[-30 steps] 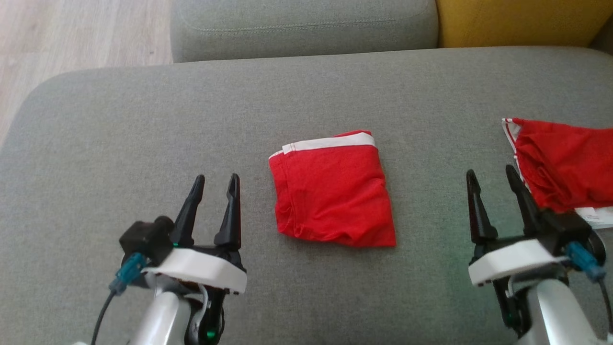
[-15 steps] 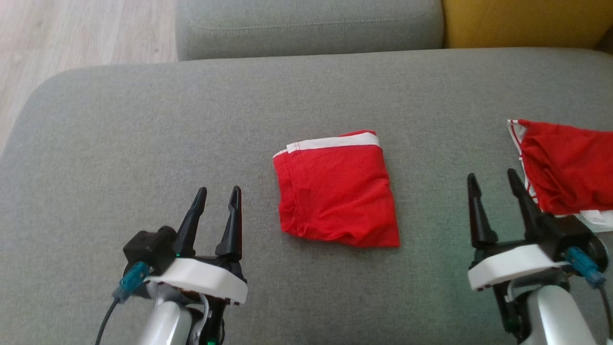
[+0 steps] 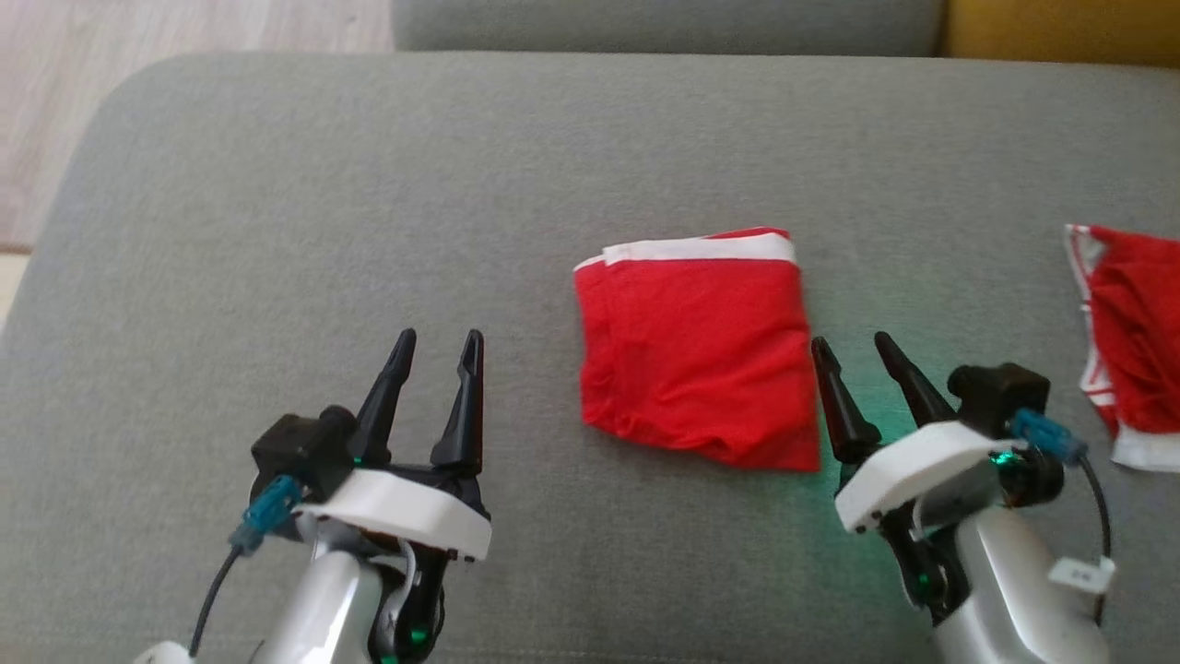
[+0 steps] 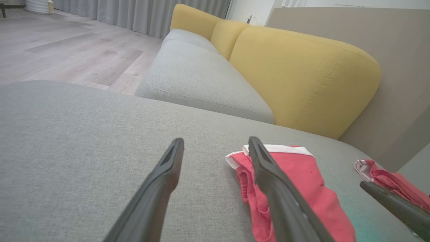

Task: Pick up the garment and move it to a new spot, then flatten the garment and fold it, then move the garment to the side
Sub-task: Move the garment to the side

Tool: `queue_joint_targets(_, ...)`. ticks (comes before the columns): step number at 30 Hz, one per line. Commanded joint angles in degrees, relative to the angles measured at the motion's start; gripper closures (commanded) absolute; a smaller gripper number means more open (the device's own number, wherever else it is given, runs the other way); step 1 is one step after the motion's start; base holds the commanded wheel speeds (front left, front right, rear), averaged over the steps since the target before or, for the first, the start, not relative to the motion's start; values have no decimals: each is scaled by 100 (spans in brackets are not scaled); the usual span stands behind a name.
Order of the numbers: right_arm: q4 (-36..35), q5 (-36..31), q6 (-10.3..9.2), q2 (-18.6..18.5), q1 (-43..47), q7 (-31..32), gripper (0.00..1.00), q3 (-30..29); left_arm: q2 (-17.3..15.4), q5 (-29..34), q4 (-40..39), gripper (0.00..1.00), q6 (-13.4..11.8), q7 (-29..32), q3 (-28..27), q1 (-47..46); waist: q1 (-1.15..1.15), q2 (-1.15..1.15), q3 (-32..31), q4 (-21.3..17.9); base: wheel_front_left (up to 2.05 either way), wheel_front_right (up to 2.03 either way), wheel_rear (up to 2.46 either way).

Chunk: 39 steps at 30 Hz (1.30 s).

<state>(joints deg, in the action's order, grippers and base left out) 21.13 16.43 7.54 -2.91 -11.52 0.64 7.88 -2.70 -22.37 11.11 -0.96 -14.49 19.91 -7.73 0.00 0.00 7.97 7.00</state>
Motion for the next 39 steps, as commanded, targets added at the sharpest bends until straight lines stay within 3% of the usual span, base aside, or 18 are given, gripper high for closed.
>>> queue_joint_targets(1, -42, 74, -5, 2, -271, 37, 0, 139, -18, -48, -176, 0, 9, -51, -134, -252, 0, 0, 118, 135, 0, 0, 0)
queue_joint_targets(10, 988, 361, -5, 2, -829, 144, 0, 259, -18, -47, -152, 0, 15, -51, -110, -352, 0, 0, 294, 378, 0, 0, 0)
queue_joint_targets(11, 1073, 353, -5, 2, -877, 146, 58, 309, -18, -46, -155, 0, 12, -51, -112, -356, 0, 0, 305, 382, 0, 0, 0)
queue_joint_targets(12, 1148, 288, -5, 2, -926, 129, 100, 360, -18, -45, -158, 0, 8, -51, -117, -359, 0, 0, 315, 380, 0, 0, 0)
queue_joint_targets(21, 1491, -1269, -5, -99, -1244, -387, 100, 514, -18, -13, -189, 0, 2, -51, -181, -391, 0, 0, 365, 94, 0, 0, 0)
queue_joint_targets(26, 1367, -2035, -5, -509, -1381, -642, 100, 581, -18, 7, -221, 0, 28, -51, -200, -456, 0, 0, 415, -189, 0, 0, 0)
queue_joint_targets(32, 848, -2398, -5, -1314, -1552, -680, 100, 1082, -18, 84, -254, 0, 64, -51, -262, -536, 0, 0, 533, -636, 0, 0, 0)
queue_joint_targets(39, -187, -1989, -5, -2805, -1838, -317, 100, 1887, -18, 245, -254, 0, 176, -51, -379, -707, 0, 0, 835, -1230, 0, 0, 0)
